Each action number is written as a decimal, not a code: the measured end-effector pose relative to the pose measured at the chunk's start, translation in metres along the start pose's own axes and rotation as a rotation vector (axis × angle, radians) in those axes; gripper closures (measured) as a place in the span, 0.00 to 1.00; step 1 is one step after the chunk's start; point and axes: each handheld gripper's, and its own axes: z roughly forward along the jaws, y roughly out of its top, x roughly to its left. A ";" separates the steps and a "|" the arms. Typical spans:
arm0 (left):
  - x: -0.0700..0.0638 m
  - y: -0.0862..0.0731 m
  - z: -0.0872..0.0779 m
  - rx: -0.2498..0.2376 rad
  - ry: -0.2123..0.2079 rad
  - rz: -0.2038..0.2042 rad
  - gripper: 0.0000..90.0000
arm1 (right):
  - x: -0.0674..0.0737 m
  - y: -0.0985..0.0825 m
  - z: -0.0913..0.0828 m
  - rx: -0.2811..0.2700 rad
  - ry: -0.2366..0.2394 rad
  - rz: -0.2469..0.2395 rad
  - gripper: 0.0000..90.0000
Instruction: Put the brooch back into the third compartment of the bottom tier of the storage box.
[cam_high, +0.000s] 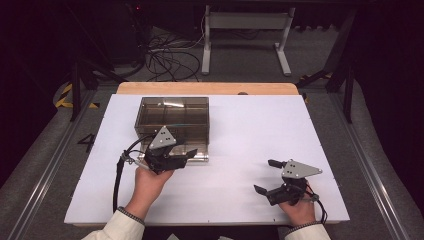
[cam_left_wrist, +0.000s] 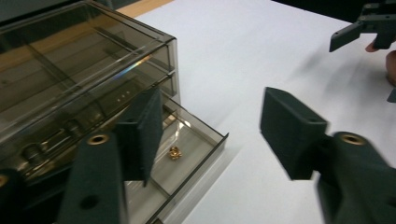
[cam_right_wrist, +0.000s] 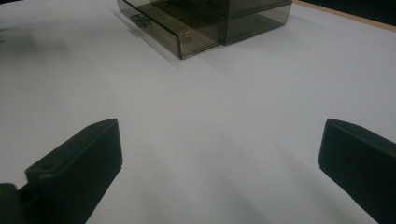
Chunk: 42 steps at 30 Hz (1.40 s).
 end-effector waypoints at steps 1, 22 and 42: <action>0.000 0.000 -0.003 -0.006 -0.005 0.001 0.39 | 0.000 0.000 0.000 0.000 -0.001 -0.002 0.01; 0.011 -0.040 -0.055 -0.104 0.078 -0.025 0.07 | 0.000 0.000 0.000 -0.001 0.001 -0.001 0.01; 0.031 -0.096 -0.075 -0.101 0.099 -0.110 0.05 | 0.000 0.000 0.000 -0.002 0.003 0.001 0.01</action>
